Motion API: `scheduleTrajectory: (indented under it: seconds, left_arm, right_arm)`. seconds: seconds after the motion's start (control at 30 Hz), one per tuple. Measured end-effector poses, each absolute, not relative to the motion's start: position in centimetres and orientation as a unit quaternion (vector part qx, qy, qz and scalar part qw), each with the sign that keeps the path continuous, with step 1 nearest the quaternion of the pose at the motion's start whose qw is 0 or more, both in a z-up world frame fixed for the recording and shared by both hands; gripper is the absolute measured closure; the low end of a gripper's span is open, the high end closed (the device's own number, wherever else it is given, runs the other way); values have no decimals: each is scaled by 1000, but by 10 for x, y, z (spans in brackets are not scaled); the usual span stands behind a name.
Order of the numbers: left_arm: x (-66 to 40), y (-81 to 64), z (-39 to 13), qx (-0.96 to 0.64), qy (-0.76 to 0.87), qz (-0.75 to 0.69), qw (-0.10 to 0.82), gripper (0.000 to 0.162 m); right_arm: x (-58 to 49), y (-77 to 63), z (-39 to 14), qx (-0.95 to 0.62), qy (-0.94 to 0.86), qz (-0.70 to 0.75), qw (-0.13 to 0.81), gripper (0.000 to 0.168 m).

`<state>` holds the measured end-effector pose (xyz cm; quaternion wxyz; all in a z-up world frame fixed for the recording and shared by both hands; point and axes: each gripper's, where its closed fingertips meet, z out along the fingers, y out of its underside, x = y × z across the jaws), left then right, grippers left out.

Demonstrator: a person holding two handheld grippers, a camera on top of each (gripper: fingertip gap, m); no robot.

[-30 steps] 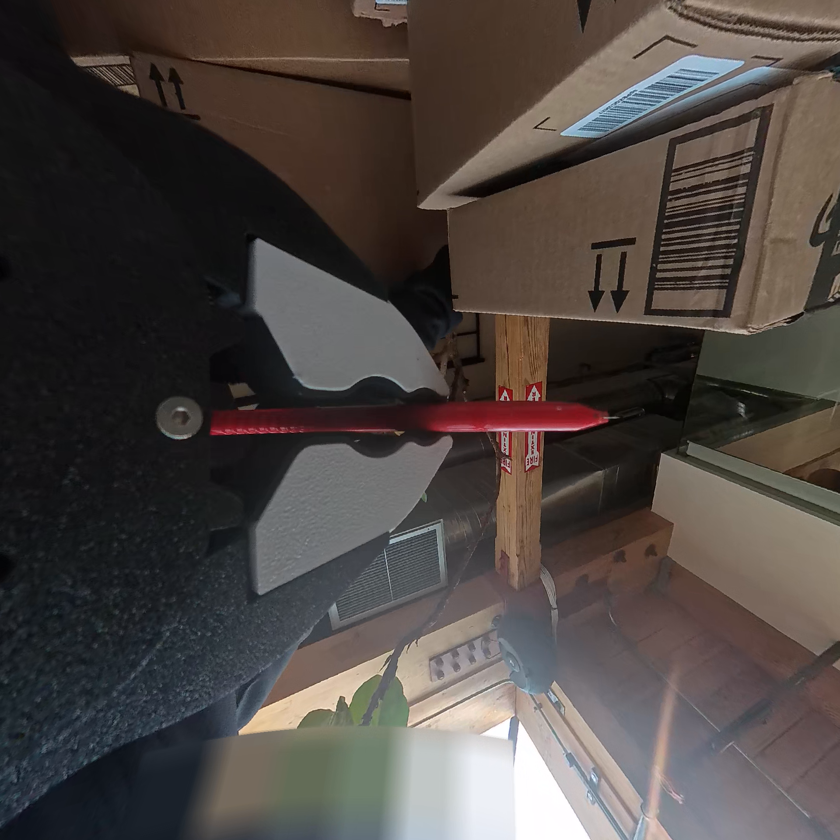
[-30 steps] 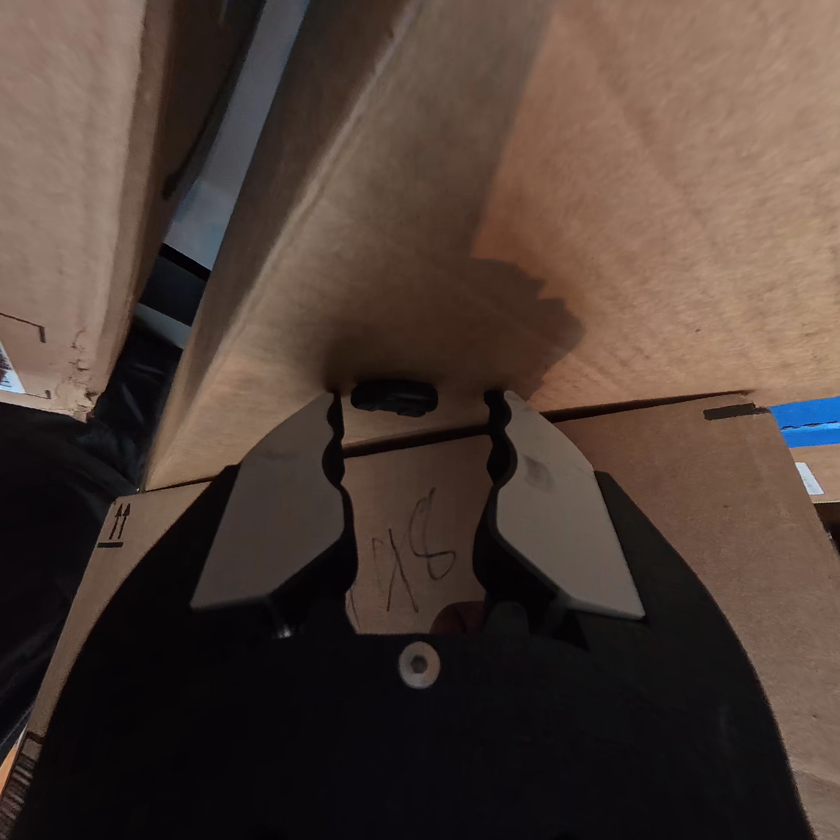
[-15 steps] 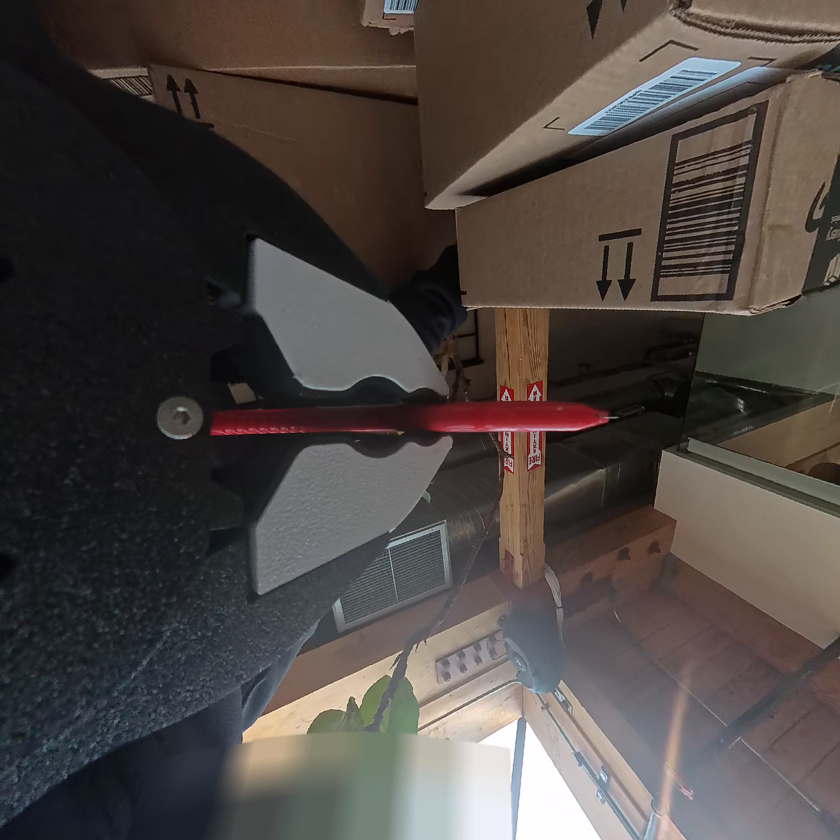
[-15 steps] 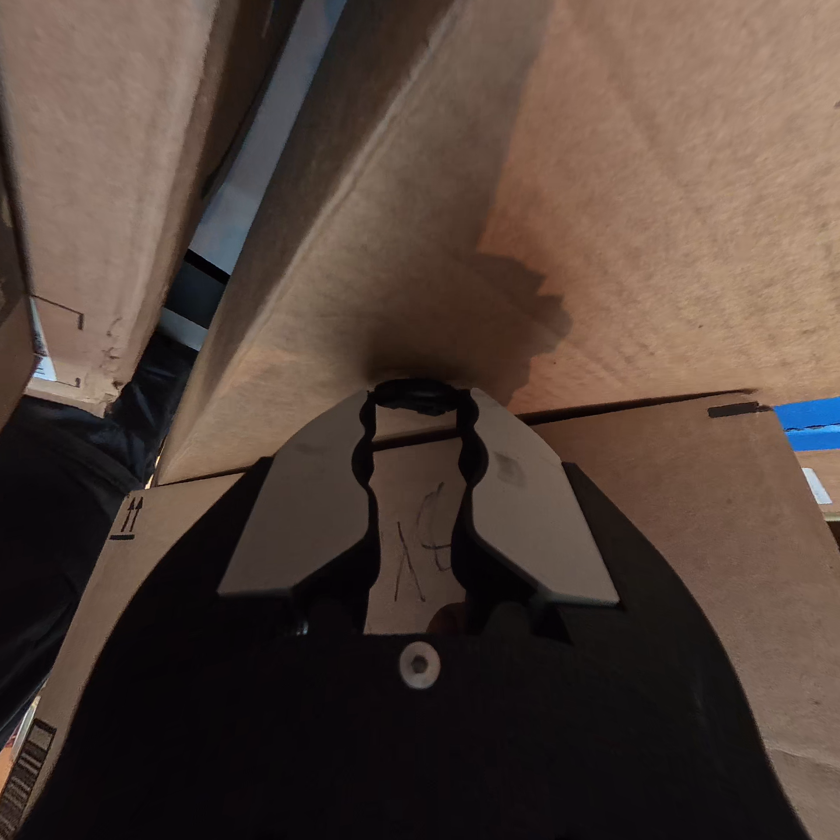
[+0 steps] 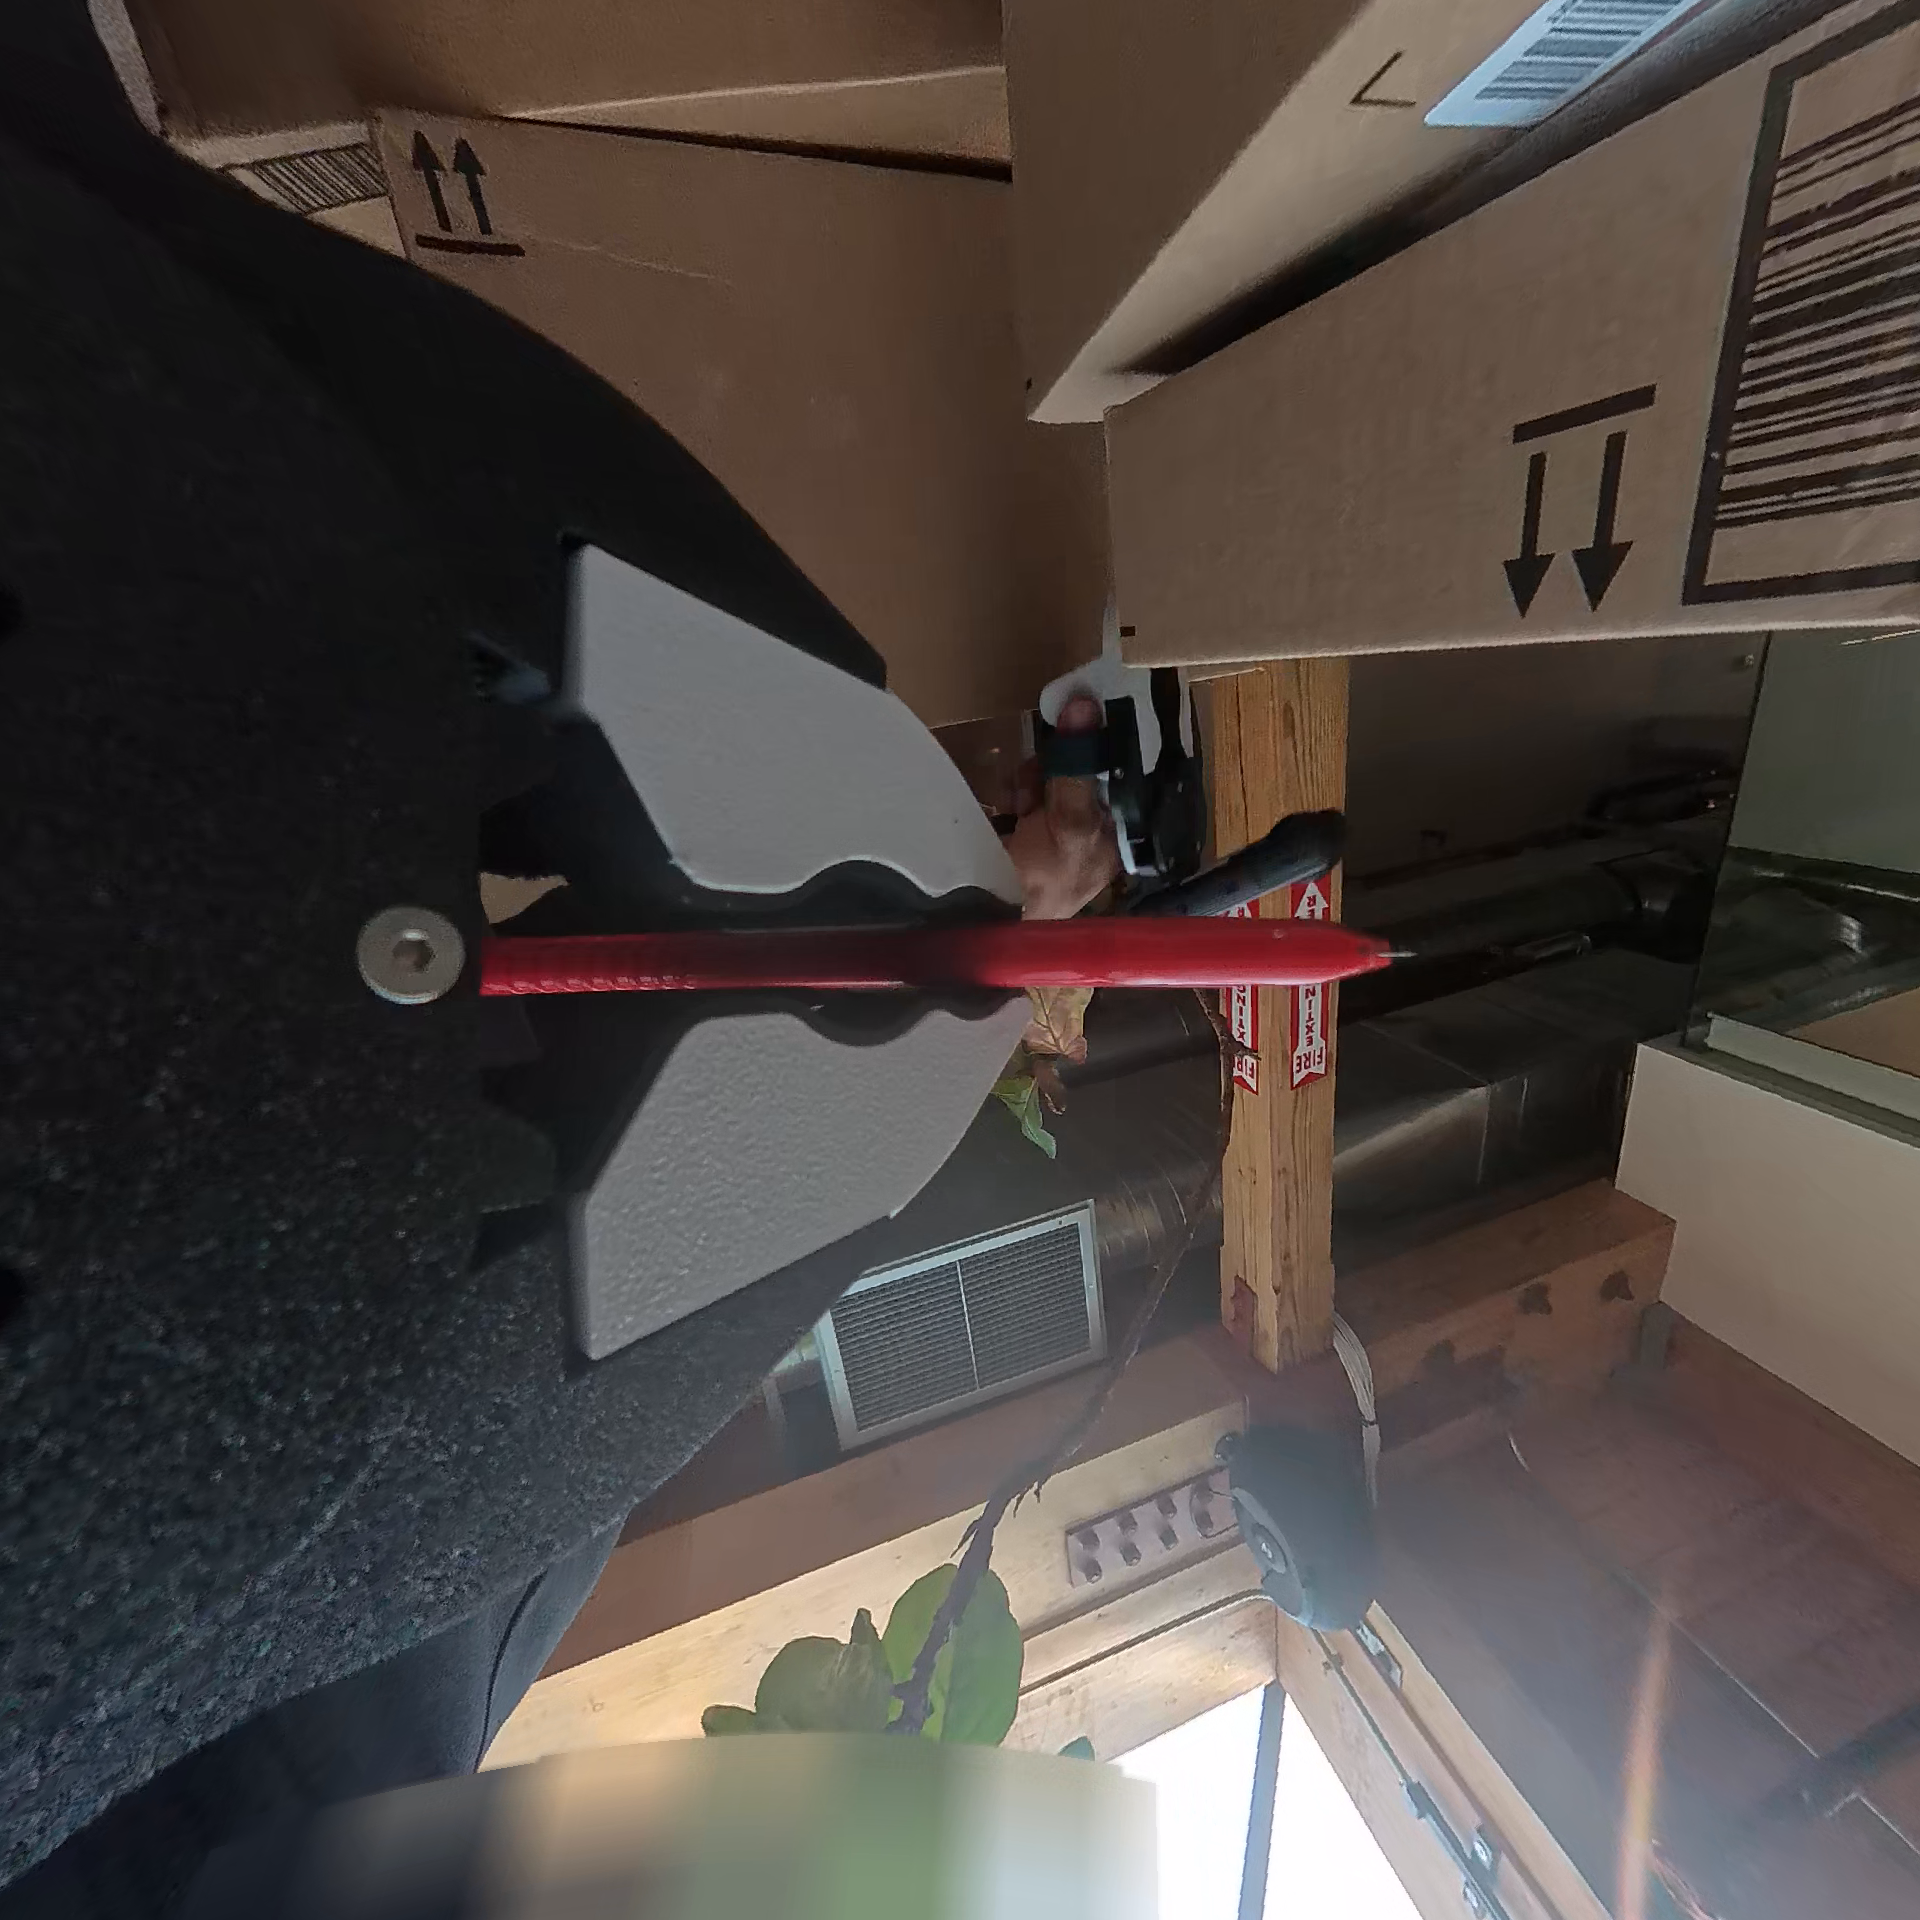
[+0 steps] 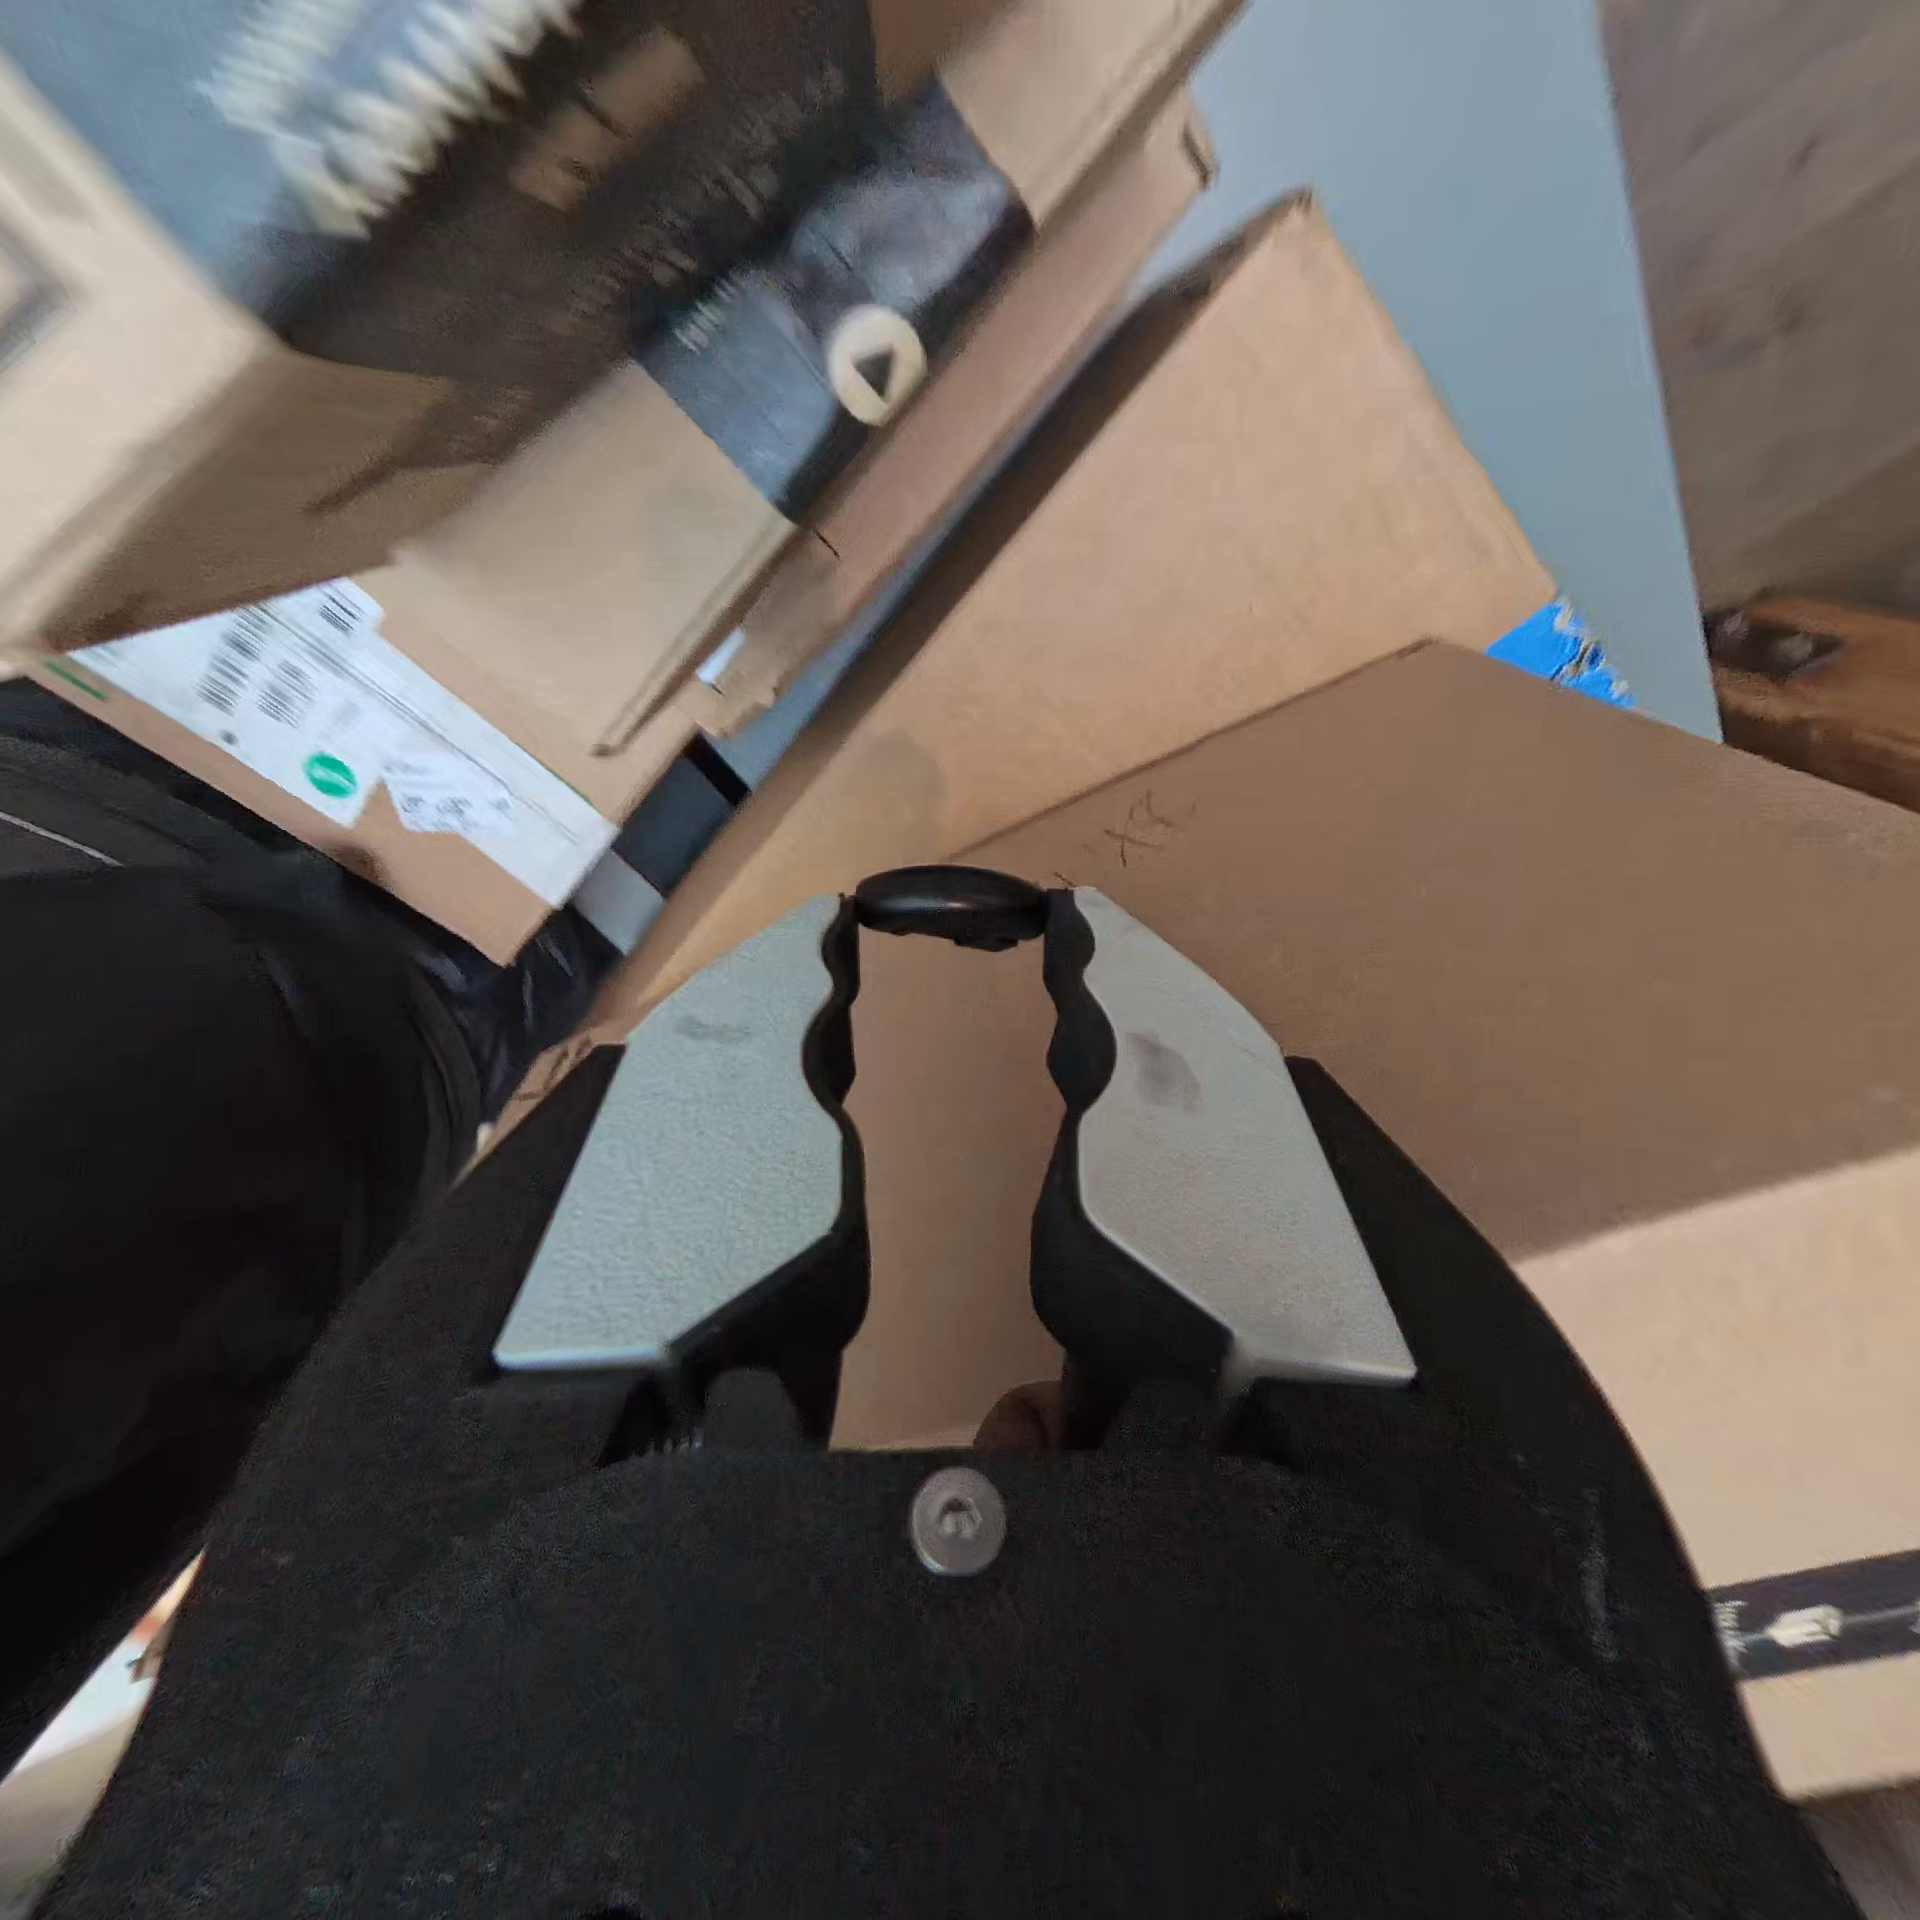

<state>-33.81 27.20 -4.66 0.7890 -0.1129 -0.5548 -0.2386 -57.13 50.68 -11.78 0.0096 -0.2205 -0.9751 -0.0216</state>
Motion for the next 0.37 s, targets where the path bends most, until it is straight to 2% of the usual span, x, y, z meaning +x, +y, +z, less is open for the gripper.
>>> scheduleTrajectory:
  seconds: [0.2,0.37]
  left_arm:
    - [-370,320,-20,-157,-532,-278,785,152]
    - [-396,388,0,-168,-514,-315,780,152]
  right_arm:
    - [-506,492,0,-165,-904,387,75,134]
    - [-463,545,38,-162,-821,535,116,134]
